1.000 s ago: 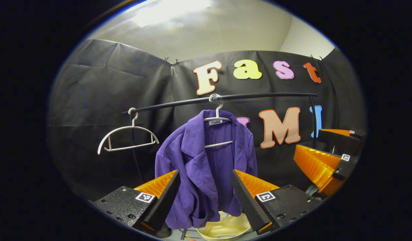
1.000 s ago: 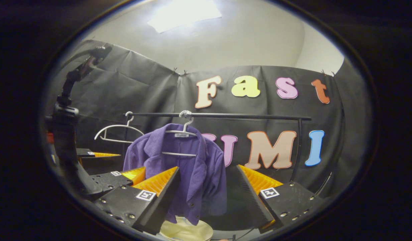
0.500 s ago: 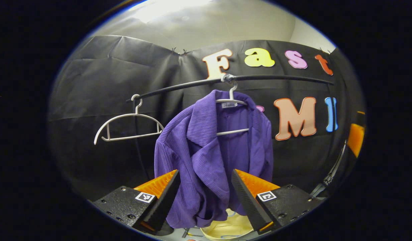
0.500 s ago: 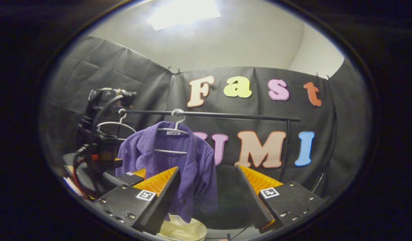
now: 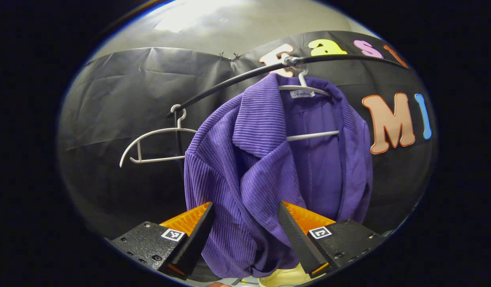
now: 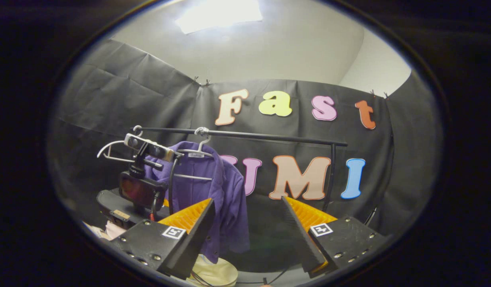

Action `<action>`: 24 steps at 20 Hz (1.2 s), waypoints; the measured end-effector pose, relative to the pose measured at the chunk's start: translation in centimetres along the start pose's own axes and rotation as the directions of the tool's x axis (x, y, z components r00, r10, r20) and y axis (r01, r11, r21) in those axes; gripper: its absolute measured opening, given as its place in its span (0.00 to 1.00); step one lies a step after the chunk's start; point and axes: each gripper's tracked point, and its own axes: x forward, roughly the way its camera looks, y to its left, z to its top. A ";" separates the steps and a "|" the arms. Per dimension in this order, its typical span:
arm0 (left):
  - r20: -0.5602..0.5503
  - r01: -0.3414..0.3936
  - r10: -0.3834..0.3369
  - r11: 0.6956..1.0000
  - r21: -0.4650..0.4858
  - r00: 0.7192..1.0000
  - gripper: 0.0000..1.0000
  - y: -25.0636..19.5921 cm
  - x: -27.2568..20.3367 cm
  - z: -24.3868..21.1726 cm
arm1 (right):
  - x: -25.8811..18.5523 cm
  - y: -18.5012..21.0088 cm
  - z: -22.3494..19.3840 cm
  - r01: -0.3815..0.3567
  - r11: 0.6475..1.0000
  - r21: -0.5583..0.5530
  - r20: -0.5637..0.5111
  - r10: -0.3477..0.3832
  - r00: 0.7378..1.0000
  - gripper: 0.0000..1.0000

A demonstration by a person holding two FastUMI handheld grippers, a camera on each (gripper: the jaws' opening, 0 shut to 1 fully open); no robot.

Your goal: Grasp the clothes on the hanger with both hands and then place them into the laundry hamper below.

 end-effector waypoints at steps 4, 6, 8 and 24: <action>0.014 -0.021 0.021 0.999 -0.024 1.000 0.96 0.2 2.1 0.1 | 0.1 -1.1 0.0 0.013 1.000 -0.007 -0.002 -0.013 1.000 0.94; 0.028 -0.026 0.027 0.999 -0.024 0.999 0.74 0.7 2.9 0.4 | 0.5 -1.1 0.0 0.012 1.000 -0.009 0.000 -0.012 1.000 0.94; 0.039 -0.018 0.019 1.000 -0.022 0.999 0.48 0.8 3.4 0.8 | 0.9 -1.0 -0.1 0.008 1.000 -0.005 0.001 -0.008 1.000 0.94; -0.012 0.077 -0.079 0.991 -0.105 0.997 0.00 1.8 0.3 1.5 | 10.5 5.8 -5.7 -0.191 0.981 0.044 -0.046 0.193 0.980 0.98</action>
